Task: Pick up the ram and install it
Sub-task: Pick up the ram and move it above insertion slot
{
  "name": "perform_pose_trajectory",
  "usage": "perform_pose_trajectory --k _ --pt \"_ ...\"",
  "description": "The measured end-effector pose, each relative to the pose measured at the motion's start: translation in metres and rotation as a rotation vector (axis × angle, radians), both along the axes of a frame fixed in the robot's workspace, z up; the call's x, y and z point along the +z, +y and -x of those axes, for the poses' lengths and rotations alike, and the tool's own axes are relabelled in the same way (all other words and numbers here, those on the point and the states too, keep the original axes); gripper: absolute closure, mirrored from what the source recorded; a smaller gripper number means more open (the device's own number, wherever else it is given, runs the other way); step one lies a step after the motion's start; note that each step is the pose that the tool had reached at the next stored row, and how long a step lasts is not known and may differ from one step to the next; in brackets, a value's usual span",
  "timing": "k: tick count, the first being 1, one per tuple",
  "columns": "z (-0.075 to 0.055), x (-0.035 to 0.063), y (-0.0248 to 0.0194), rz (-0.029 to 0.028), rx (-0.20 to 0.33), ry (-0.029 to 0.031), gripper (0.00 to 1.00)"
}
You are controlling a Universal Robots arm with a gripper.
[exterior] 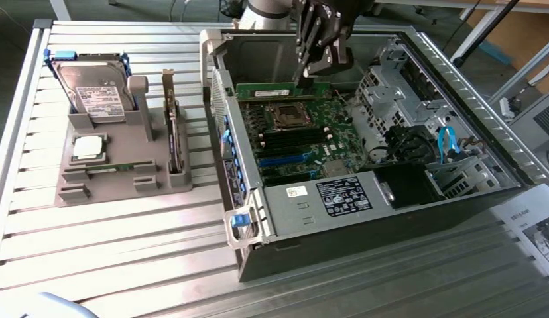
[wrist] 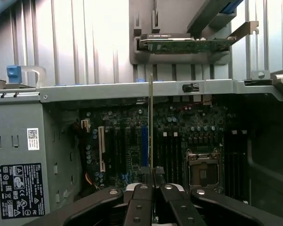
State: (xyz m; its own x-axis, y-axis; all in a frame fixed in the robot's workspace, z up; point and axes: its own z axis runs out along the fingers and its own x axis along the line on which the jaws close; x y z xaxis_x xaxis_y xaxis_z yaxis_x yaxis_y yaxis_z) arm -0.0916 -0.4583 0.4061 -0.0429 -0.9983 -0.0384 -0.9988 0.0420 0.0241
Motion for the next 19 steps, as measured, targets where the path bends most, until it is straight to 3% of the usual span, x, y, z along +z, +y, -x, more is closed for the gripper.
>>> perform_pose_trajectory --k 19 --pt "-0.036 0.0000 0.0000 0.0000 0.000 0.0001 0.88"
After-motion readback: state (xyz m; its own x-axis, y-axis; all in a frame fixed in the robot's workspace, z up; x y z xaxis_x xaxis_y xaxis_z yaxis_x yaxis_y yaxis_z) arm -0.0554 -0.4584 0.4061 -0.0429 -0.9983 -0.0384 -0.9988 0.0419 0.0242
